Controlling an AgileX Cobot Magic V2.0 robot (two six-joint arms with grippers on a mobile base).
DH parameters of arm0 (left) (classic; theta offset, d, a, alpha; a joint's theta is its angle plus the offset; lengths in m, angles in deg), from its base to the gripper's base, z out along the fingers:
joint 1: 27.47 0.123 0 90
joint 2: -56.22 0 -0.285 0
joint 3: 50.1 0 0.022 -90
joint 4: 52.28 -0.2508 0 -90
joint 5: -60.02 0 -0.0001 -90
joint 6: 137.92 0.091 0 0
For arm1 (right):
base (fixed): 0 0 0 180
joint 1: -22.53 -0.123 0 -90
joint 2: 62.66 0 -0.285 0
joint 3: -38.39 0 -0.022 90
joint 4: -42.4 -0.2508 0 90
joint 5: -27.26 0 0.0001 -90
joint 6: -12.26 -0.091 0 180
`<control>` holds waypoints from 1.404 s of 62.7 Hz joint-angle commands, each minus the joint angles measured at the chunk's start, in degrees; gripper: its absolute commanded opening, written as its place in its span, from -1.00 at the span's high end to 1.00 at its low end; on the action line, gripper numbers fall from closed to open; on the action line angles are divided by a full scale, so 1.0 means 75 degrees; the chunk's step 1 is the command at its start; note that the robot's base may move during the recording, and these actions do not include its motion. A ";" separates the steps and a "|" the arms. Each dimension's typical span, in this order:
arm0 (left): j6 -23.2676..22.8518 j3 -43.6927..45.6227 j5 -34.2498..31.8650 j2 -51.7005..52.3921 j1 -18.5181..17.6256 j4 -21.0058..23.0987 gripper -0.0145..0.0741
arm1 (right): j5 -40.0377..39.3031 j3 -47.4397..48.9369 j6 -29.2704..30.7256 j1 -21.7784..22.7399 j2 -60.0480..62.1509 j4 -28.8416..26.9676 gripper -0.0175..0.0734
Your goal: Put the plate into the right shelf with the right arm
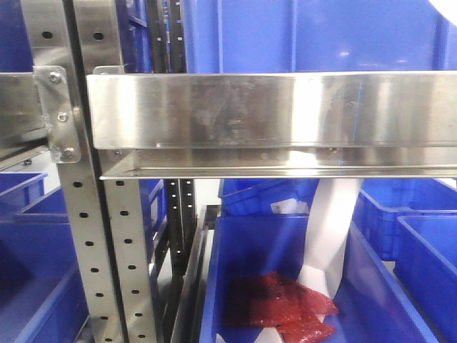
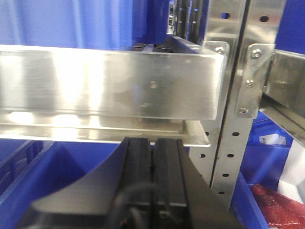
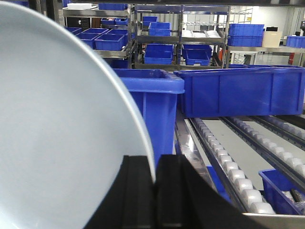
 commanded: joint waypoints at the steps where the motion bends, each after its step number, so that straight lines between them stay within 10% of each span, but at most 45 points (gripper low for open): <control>1: -0.0054 -0.0079 -0.0688 0.0078 -0.0015 0.0062 0.96 | -0.0774 0.0215 0.0008 0.0048 -0.0044 0.0036 0.49; 30: -0.0054 -0.0079 -0.0688 0.0078 -0.0015 0.0062 0.96 | -0.0666 0.1786 0.0008 0.0048 -0.0535 0.0036 0.49; 88: -0.0054 -0.0079 -0.0688 0.0078 -0.0015 0.0062 0.96 | -0.2422 0.5819 0.0008 -0.0416 -0.6612 0.0036 0.49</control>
